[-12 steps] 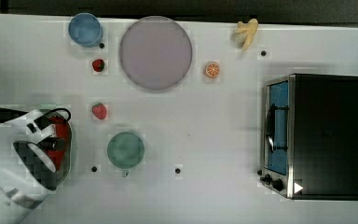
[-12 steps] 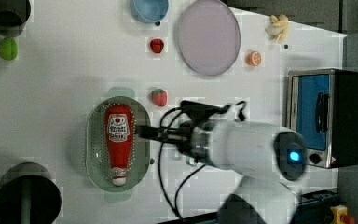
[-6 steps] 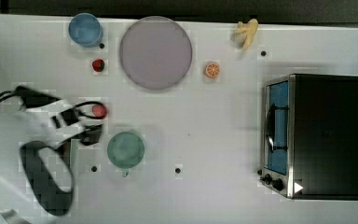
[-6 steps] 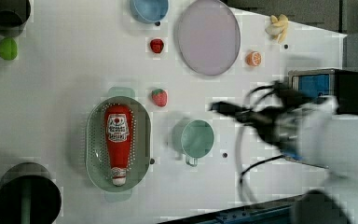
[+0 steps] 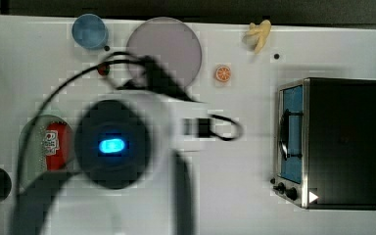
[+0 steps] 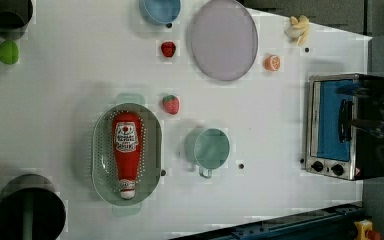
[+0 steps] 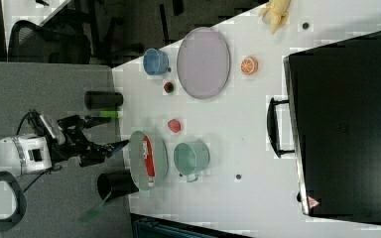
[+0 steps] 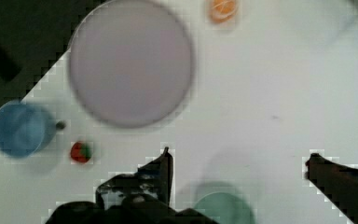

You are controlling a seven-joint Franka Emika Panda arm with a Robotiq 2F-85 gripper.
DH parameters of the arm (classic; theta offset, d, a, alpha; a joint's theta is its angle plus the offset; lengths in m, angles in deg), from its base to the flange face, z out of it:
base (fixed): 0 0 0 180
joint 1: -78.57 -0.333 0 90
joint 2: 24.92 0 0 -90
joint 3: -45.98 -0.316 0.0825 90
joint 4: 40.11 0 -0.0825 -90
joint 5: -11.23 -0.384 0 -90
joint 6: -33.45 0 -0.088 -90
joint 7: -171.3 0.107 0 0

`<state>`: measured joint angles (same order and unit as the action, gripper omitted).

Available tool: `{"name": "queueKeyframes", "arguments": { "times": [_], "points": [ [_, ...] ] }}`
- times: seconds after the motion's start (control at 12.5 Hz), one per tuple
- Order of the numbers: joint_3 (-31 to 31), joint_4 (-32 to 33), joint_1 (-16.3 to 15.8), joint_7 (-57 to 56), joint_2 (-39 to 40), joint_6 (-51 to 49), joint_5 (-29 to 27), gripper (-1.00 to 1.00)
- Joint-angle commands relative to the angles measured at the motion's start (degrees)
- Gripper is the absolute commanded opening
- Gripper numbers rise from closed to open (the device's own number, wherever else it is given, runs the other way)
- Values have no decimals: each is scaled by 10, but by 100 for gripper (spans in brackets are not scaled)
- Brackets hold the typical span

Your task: Pick Ketchup from the table and place it in strainer.

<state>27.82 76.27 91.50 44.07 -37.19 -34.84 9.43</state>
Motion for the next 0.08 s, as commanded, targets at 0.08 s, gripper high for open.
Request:
{"name": "queueKeyframes", "arguments": {
  "times": [0.08],
  "points": [
    [37, -28, 6, -83, 7, -50, -17, 100]
  ]
}}
